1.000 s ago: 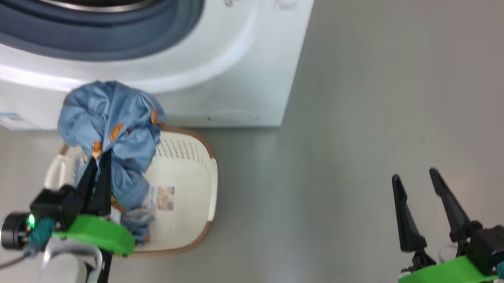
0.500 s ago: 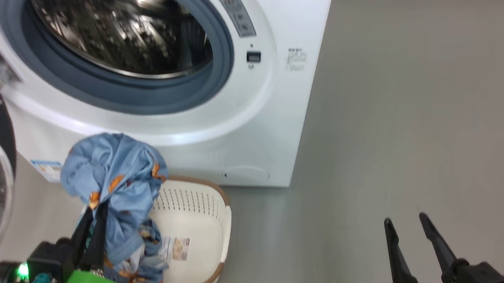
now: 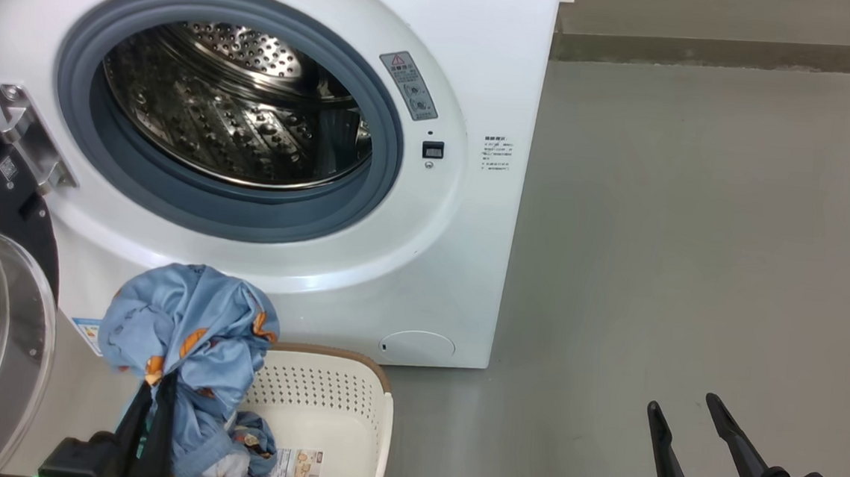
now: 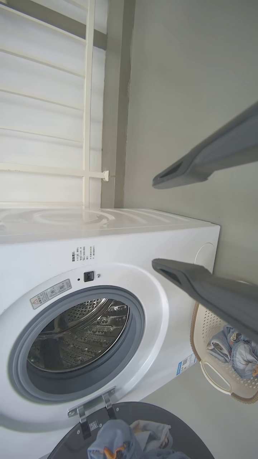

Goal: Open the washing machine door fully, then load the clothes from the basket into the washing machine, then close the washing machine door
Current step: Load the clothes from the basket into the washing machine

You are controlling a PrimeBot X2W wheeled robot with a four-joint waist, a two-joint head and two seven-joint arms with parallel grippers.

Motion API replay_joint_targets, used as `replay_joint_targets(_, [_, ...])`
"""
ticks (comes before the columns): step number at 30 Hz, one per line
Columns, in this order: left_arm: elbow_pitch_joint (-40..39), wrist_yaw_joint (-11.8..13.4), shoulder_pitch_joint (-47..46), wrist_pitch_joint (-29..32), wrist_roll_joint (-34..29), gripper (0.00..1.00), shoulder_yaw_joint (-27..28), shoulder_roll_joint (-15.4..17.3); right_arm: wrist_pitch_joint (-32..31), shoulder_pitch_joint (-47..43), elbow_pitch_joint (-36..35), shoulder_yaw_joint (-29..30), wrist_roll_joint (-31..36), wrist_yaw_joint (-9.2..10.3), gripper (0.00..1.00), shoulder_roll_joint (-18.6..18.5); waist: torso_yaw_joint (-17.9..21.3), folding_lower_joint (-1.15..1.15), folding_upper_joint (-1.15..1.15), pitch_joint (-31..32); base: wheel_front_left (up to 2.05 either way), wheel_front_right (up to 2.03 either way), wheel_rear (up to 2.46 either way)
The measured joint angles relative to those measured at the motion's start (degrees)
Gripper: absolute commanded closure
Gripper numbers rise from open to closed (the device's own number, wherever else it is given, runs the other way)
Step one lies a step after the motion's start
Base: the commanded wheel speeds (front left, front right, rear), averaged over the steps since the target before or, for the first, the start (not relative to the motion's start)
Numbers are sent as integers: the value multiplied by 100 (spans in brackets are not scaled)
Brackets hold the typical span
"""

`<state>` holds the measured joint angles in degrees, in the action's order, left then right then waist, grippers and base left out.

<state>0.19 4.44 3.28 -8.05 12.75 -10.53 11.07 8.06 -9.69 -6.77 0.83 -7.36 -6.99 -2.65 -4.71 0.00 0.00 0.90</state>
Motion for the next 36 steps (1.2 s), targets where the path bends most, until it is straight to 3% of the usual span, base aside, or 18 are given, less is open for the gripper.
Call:
replay_joint_targets(25, [11,118,25,33,109,100,-59,4,-41,-1,-14,-12,-18,0,0,18,30,0,0,-69,0,0,0])
replay_joint_targets(36, [695,33,-658,30,376,100,-62,-90,-41,99,-152,-108,-18,0,0,20,54,0,0,-465,0,0,0])
